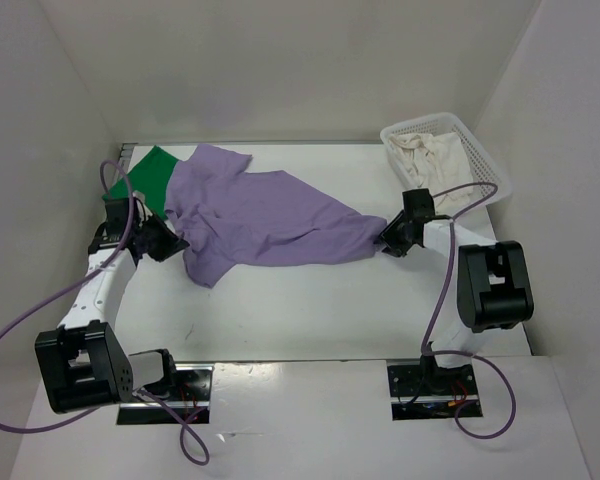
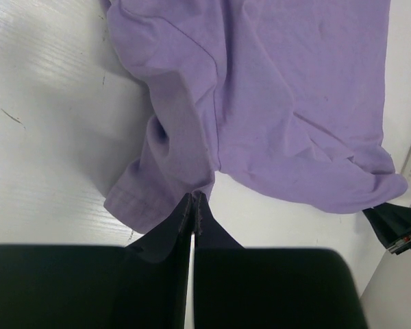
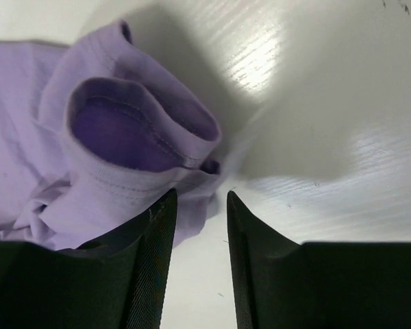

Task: Fold and stack the t-shirts
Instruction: Flatten out the tshirt

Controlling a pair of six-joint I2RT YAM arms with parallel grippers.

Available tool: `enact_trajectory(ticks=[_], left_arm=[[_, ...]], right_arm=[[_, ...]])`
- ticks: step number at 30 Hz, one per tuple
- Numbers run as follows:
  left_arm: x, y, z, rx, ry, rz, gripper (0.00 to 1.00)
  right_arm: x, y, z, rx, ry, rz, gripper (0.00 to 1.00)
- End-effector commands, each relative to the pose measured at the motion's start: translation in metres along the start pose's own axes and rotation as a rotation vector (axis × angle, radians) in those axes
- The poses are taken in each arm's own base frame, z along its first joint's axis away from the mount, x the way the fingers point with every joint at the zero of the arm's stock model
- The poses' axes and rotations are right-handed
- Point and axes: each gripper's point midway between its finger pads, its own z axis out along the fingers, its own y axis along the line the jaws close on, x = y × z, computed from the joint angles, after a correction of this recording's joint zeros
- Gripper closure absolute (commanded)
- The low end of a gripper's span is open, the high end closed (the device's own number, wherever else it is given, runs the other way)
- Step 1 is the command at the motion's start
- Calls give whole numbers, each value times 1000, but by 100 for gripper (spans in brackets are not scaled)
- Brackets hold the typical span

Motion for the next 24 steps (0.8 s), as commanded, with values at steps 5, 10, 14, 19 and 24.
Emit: enact_trajectory(ticks=[5,10,14,19,24], left_arm=[[1,-10,-6,40,-2,18,100],[-2,-13,-7,45,-9,12,100],[-4,-17,-9,63,-17,0,100],[-12,-30,-14,109,-44,-17,100],[-13,-37,-15,147,-54,-33,100]], right_arm=[[-18,9,8,-13,-54,21,60],[-15,-3,16,33,-56,24,71],[-15,-6,16,46,-58,34,80],[-6,-5,19,61,-11,36,73],[2,-4,23,79,15,21,98]])
